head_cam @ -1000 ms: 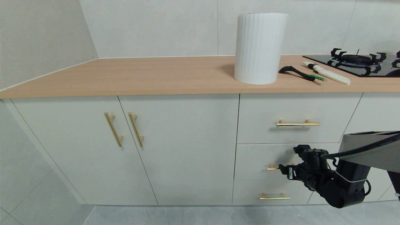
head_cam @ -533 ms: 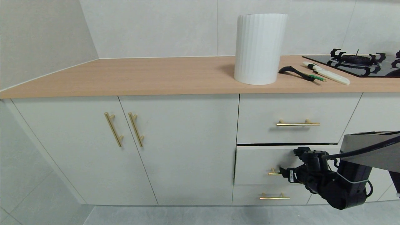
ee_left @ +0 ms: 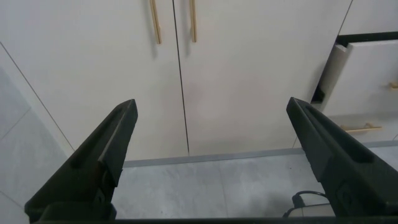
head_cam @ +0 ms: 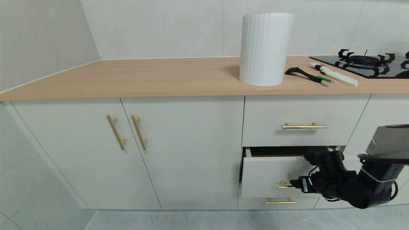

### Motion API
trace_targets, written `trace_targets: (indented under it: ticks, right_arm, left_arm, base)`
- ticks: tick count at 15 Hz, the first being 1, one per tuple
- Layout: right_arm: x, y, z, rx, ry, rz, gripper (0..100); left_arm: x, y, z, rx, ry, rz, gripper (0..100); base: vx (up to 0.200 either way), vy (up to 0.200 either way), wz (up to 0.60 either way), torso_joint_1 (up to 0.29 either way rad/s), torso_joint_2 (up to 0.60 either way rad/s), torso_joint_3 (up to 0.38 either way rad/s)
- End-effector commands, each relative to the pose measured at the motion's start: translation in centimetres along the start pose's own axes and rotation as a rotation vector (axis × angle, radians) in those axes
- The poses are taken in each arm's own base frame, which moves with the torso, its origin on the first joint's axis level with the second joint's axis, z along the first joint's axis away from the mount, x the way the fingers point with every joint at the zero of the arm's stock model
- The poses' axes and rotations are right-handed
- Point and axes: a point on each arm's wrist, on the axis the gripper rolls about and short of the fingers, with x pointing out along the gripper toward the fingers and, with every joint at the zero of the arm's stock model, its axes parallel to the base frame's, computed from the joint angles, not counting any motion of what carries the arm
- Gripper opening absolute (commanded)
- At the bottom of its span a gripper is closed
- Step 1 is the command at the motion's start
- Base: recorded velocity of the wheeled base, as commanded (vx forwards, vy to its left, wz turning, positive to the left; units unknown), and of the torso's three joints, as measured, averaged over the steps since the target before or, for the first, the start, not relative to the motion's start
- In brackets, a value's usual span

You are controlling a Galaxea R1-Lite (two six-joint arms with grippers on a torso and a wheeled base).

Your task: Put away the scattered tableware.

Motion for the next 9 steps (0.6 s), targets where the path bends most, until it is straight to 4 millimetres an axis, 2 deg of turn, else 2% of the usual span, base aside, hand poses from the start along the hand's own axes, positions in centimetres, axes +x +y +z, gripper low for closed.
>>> trace_targets:
  ticks: [1, 2, 3, 5, 7, 9]
  right_arm:
    - [-6.9, 0.1, 4.0, 0.007, -0.116, 0.054, 100]
    - [-8.2, 0.1, 4.5, 0.007, -0.142, 0.059, 100]
    - [-11.0, 0.9, 5.1, -0.010, -0.188, 0.092, 100]
    - [-13.2, 1.9, 5.5, -0.029, -0.245, 0.131, 100]
    - [-12.9, 2.9, 5.2, -0.030, -0.231, 0.154, 100]
    - [-11.0, 3.3, 4.6, -0.028, -0.205, 0.147, 100]
  left_arm:
    - [0.0, 0.0, 0.0, -0.001, 0.002, 0.000, 100]
    - [0.0, 0.0, 0.0, 0.001, 0.002, 0.000, 100]
    - [0.0, 0.0, 0.0, -0.001, 0.002, 0.000, 100]
    - [0.0, 0.0, 0.0, 0.001, 0.000, 0.000, 100]
    - [0.0, 0.0, 0.0, 0.001, 0.002, 0.000, 100]
    - [0.0, 0.0, 0.0, 0.000, 0.000, 0.000, 100]
  base:
    - [0.000, 0.000, 0.00, 0.000, 0.00, 0.000]
    - [0.000, 0.000, 0.00, 0.000, 0.00, 0.000]
    - [0.000, 0.000, 0.00, 0.000, 0.00, 0.000]
    - [0.000, 0.000, 0.00, 0.000, 0.00, 0.000]
    - [0.000, 0.000, 0.00, 0.000, 0.00, 0.000]
    - [0.000, 0.000, 0.00, 0.000, 0.00, 0.000]
